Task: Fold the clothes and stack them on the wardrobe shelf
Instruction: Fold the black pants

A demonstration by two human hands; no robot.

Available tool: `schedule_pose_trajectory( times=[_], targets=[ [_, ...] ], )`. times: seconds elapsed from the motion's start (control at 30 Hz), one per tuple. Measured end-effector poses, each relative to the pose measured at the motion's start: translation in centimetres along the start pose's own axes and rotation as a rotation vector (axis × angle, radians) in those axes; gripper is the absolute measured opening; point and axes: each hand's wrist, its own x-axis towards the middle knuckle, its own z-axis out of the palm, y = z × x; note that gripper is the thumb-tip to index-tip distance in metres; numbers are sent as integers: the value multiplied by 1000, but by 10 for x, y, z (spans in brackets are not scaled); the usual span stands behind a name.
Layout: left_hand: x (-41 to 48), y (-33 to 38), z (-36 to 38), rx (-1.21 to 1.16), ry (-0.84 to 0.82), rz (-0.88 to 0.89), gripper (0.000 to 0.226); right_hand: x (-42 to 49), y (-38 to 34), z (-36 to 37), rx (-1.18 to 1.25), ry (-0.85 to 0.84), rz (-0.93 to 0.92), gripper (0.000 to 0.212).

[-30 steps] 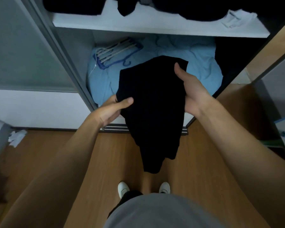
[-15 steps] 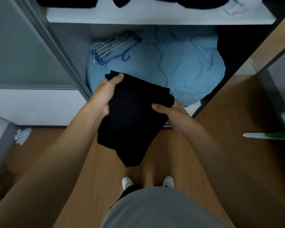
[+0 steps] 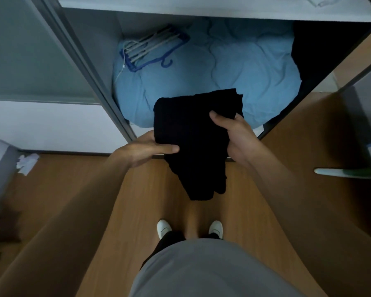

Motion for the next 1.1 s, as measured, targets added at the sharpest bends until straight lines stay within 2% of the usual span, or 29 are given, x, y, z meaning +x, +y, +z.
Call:
schedule_pose_trajectory(
  times=[0.07,0.2,0.37,0.57,0.7,0.77,0.87,0.93,1.03,1.1],
  targets=[
    [6,5,8,-39,93,-2,60,1,-2,0,4,38,-7,30],
    [11,8,11,-98,187,-7,46,7,-5,0,42,122,15,37],
    [15,17,19,-234,410,116,43,13,-5,-2,122,226,124,32],
    [13,27,18,-275,440,255,38,21,-5,-9,75,238,258,33],
    [17,33,16,-318,521,307,35,20,5,-17,-81,273,281,46],
    [21,36,15,-333,581,328,35,17,18,-21,-88,284,380,61],
    [27,46,14,-337,635,369,36,11,48,-20,132,91,652,93],
    [29,52,13,-336,628,412,36,7,66,-12,282,-105,717,103],
    [26,59,10,-384,554,482,37,5,56,17,483,-145,634,103],
    [18,62,4,-431,427,528,36,3,36,32,516,-18,474,94]
  ],
)
